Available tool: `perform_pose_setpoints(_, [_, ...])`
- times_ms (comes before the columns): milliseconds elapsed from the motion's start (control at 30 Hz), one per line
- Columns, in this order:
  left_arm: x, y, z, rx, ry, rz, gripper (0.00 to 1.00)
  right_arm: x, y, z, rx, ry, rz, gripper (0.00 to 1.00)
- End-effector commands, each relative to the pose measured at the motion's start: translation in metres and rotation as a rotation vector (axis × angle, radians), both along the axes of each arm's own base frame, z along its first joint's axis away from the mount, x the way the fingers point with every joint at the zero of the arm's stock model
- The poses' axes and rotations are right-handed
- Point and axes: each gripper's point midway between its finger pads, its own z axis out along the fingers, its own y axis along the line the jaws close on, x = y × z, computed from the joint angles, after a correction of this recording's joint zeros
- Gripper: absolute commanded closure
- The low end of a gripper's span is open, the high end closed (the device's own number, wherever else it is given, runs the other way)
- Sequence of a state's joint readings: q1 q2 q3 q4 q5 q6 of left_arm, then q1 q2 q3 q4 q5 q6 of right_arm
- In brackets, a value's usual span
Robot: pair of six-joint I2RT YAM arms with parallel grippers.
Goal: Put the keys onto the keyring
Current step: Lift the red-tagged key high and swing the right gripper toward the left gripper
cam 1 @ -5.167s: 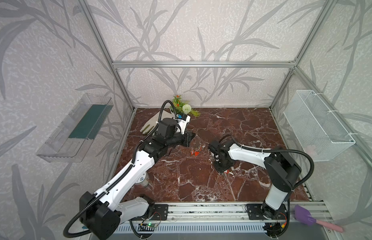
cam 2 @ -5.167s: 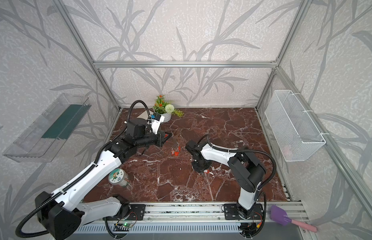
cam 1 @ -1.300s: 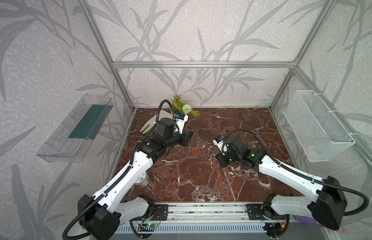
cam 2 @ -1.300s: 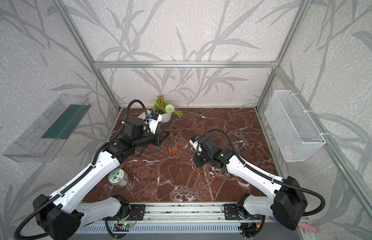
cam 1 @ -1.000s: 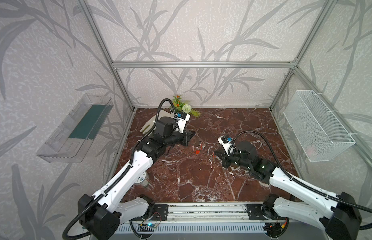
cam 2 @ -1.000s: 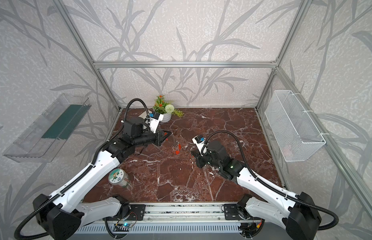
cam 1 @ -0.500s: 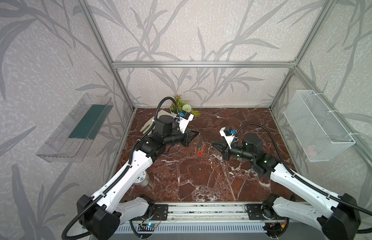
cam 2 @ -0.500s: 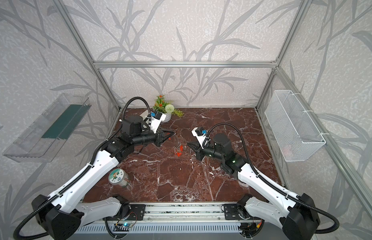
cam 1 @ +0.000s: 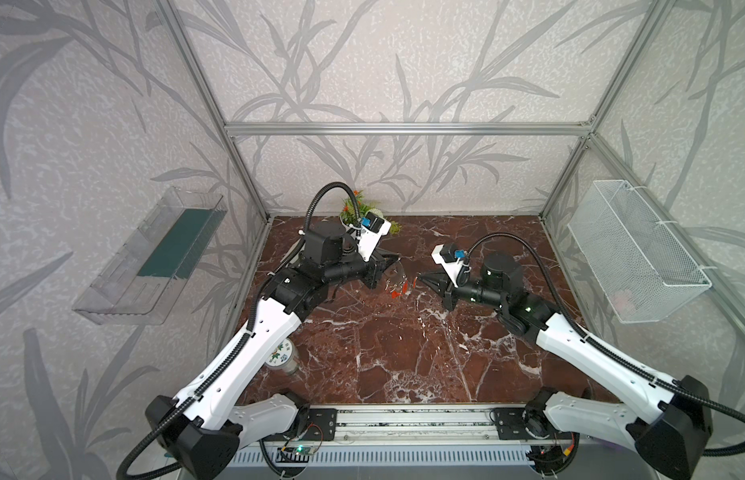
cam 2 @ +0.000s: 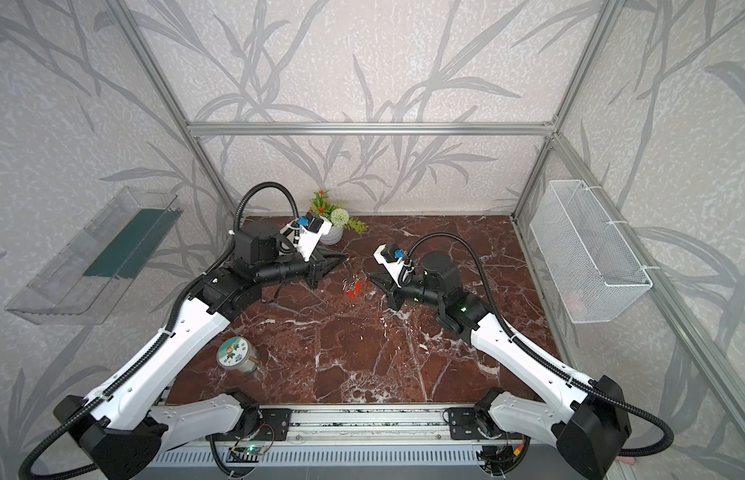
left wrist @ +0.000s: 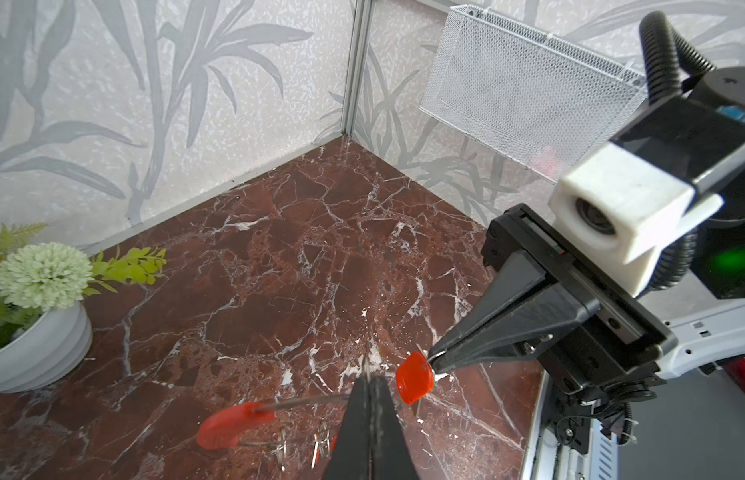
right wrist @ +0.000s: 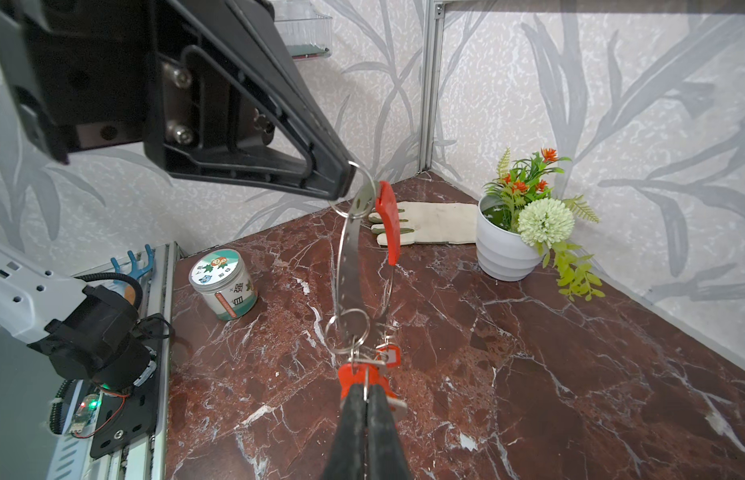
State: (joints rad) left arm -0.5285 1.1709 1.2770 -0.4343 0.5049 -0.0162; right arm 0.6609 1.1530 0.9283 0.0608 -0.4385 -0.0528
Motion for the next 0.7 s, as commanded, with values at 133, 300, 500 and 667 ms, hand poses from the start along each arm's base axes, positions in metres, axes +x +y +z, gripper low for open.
perform_pose_setpoints(133, [0.000,0.004,-0.004,0.124,-0.077,0.020,1.00,0.012,0.004,0.026,0.016,-0.122,-0.015,1.00])
perform_pose_setpoints(300, [-0.004,-0.001,-0.004,0.125,-0.081,0.001,1.00,0.016,0.008,0.026,-0.035,-0.161,-0.006,1.00])
perform_pose_setpoints(500, [-0.007,-0.010,-0.006,0.115,-0.071,-0.024,1.00,0.017,0.013,0.026,-0.077,-0.209,0.002,1.00])
perform_pose_setpoints(667, [-0.006,-0.016,-0.008,0.120,-0.063,-0.036,1.00,0.018,0.018,0.025,-0.102,-0.220,0.015,1.00])
